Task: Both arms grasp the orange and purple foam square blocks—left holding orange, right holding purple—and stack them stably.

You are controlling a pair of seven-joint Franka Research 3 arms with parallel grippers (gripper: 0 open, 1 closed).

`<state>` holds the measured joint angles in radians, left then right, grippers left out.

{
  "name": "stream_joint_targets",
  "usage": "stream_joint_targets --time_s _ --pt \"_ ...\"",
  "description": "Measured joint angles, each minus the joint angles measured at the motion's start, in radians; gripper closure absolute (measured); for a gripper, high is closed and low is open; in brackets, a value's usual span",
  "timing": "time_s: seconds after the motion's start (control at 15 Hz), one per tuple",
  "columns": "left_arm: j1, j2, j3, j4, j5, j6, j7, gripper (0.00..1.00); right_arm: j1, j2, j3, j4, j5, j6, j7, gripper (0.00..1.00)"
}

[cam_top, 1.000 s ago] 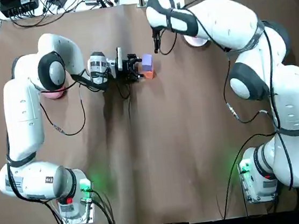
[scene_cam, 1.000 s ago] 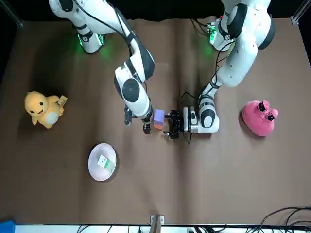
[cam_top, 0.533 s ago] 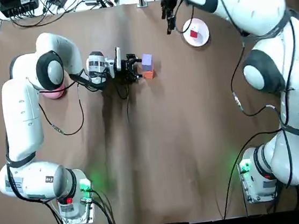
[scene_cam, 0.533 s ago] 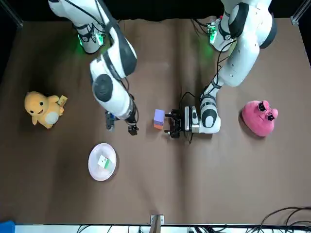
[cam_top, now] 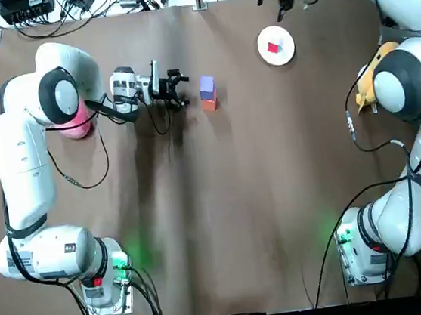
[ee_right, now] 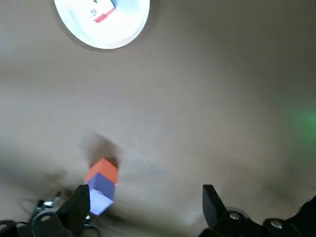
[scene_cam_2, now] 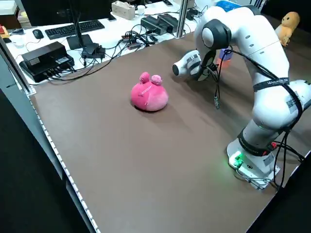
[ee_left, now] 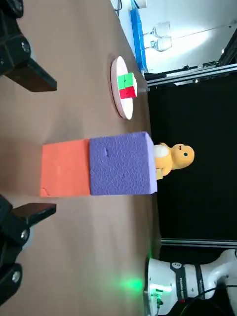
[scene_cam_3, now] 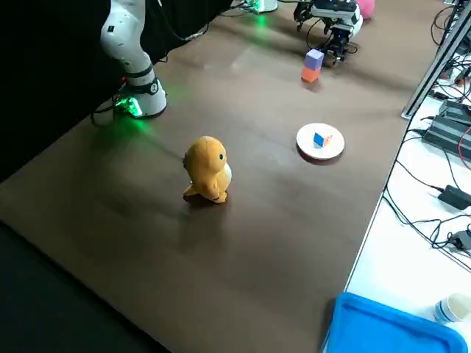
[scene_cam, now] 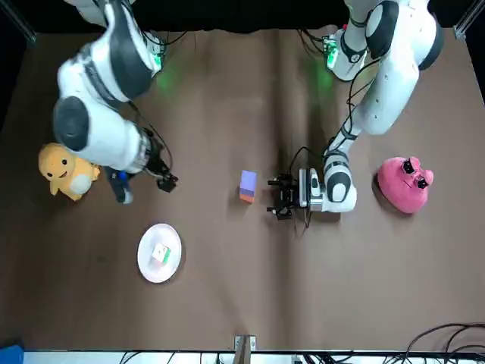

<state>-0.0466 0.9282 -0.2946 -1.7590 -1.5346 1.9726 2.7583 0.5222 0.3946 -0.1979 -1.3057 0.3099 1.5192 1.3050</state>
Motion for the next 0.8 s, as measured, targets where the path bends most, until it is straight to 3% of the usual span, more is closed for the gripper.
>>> stream_joint_targets --time_s 0.47,0.67,0.8 --pt "0.108 -0.121 0.008 -0.037 0.100 -0.009 -0.001 0.01 -0.213 -0.070 -0.005 0.036 -0.012 -0.235 -0.621 0.00" --pt "0.108 -0.166 0.022 -0.057 0.100 -0.008 -0.001 0.01 -0.278 -0.077 -0.005 0.053 -0.084 -0.293 -0.873 0.00" --pt "0.120 -0.219 0.035 -0.071 0.102 -0.007 -0.036 0.01 -0.309 -0.104 -0.005 0.068 -0.204 -0.319 -1.125 0.00"
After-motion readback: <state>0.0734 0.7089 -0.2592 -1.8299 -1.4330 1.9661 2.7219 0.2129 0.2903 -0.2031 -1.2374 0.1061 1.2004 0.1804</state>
